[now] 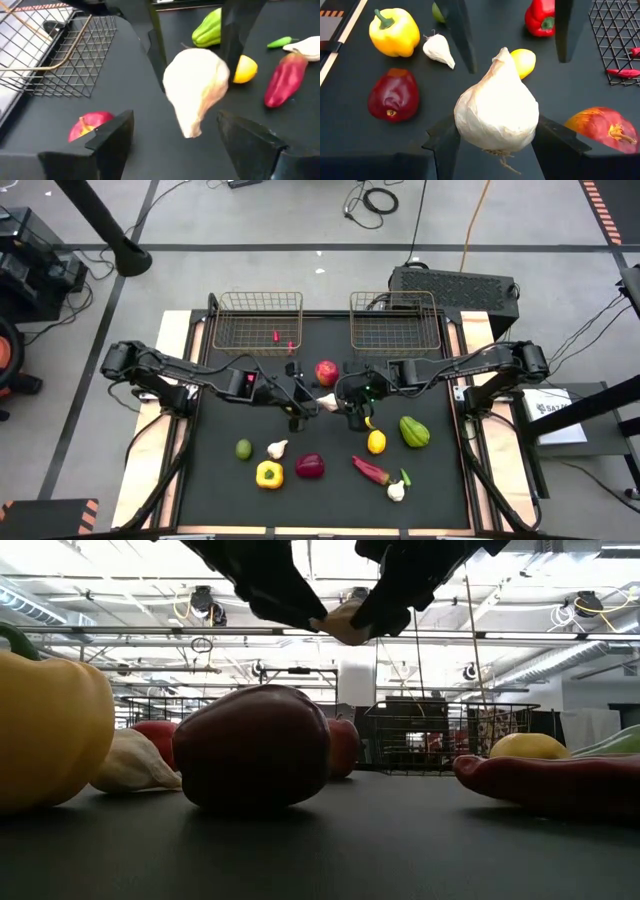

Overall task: Sort produce into baskets
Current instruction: Put the top right garlic into the left wire basket

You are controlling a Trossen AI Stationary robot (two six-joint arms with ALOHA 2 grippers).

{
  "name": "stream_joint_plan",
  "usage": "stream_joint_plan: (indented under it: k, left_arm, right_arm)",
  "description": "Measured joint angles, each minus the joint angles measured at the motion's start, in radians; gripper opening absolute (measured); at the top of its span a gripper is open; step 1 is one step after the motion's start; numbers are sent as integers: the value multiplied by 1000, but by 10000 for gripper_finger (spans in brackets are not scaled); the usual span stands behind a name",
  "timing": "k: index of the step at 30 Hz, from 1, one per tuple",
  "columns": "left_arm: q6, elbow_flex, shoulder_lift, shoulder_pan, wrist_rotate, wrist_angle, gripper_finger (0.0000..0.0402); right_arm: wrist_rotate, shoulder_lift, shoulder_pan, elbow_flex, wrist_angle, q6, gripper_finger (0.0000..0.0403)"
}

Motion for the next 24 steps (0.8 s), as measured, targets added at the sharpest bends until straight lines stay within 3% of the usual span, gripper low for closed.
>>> stream_joint_plan:
  k: [24]
  left_arm:
    - [65,0,48,19,58,31,180]
  right_arm:
    - [5,0,0,0,6,-9,215]
